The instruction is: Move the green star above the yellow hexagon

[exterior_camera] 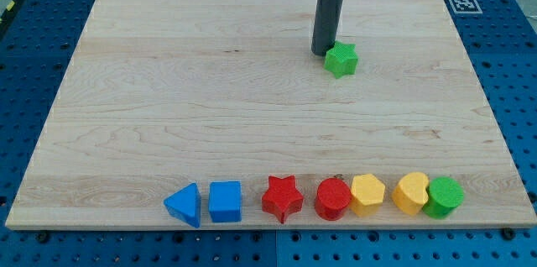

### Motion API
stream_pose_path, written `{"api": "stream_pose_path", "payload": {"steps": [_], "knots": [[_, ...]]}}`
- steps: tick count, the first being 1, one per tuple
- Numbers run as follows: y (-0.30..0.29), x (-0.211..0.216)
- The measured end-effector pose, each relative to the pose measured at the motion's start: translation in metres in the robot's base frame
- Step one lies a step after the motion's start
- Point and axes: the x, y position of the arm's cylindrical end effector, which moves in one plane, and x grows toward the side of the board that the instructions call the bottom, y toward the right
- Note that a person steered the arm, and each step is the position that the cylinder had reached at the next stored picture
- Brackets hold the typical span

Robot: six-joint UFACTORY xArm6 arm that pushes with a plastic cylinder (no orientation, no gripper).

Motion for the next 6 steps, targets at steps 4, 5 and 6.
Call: {"api": "stream_pose_path", "payload": {"steps": [4, 5, 6], "knots": [[0.019, 0.002], [0.019, 0.002], [0.019, 0.003]]}}
